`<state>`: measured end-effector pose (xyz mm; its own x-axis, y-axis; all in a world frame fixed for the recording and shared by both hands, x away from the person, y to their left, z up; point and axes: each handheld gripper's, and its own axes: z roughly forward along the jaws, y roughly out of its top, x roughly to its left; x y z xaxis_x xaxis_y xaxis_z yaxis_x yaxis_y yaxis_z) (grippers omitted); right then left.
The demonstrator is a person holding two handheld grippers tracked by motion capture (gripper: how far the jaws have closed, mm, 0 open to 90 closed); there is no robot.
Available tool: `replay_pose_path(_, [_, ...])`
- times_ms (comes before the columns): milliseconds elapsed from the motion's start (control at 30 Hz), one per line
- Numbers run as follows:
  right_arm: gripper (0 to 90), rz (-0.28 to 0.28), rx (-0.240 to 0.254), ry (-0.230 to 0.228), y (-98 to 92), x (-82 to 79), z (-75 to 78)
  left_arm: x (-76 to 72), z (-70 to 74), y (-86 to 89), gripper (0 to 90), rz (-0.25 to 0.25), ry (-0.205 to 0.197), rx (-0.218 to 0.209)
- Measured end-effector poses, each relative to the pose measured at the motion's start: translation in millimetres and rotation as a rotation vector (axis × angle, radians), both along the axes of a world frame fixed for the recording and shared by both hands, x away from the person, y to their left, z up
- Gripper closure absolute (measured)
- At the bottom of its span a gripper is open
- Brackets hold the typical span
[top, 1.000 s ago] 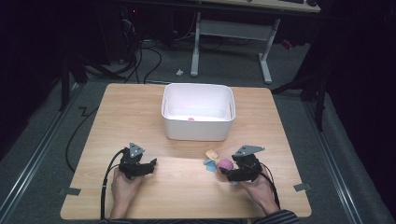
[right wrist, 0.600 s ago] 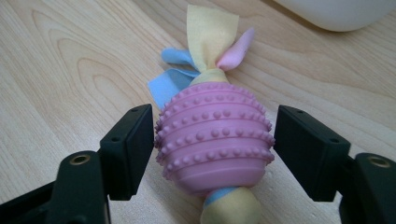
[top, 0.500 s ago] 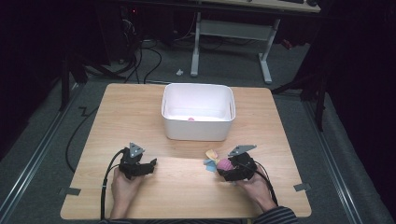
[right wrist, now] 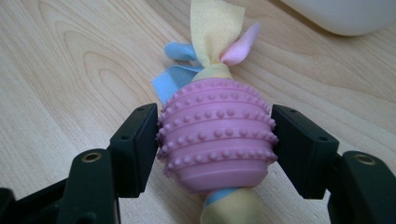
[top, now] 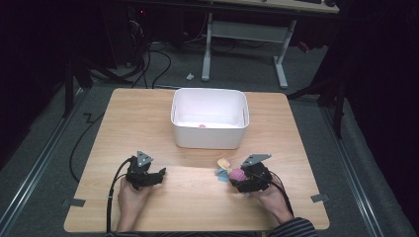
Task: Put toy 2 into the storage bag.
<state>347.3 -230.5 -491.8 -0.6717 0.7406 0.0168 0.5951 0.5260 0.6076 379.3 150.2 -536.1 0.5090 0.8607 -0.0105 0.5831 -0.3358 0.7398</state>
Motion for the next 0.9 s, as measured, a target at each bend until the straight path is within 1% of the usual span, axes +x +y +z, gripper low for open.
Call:
replay_pose_path(133, [35.0, -0.003, 0.028, -0.009, -3.8, -0.8, 6.3, 0.0, 0.0, 0.0, 25.6, 0.000, 0.000, 0.000])
replay_pose_path(267, [35.1, -0.005, 0.028, -0.031, -5.8, -0.9, 17.1, -0.1, 0.0, 0.0, 25.6, 0.000, 0.000, 0.000])
replay_pose_path(300, [35.2, 0.000, 0.029, -0.044, -6.3, -0.7, 19.5, -0.1, 0.0, 0.0, 25.6, 0.000, 0.000, 0.000])
replay_pose_path(433, [35.2, 0.002, 0.041, -0.080, -9.1, -1.0, 35.3, 0.0, -0.1, 0.0, 25.5, 0.000, -0.001, -0.001])
replay_pose_path(533, [35.3, -0.001, 0.068, -0.095, -13.7, 0.5, 47.3, 0.0, -0.1, 0.0, 25.6, 0.000, -0.001, -0.002])
replay_pose_path(667, [35.3, -0.008, 0.095, -0.122, -21.1, 2.8, 66.0, 0.0, -0.1, 0.0, 25.6, 0.000, -0.001, -0.002])
replay_pose_path(767, [35.3, -0.016, 0.113, -0.144, -27.0, 6.6, 82.9, 0.0, -0.1, 0.0, 25.5, 0.000, -0.001, -0.001])
replay_pose_path(900, [35.3, -0.021, 0.126, -0.176, -32.1, 11.5, 102.5, -0.1, 0.0, 0.0, 25.5, 0.000, 0.000, 0.000])
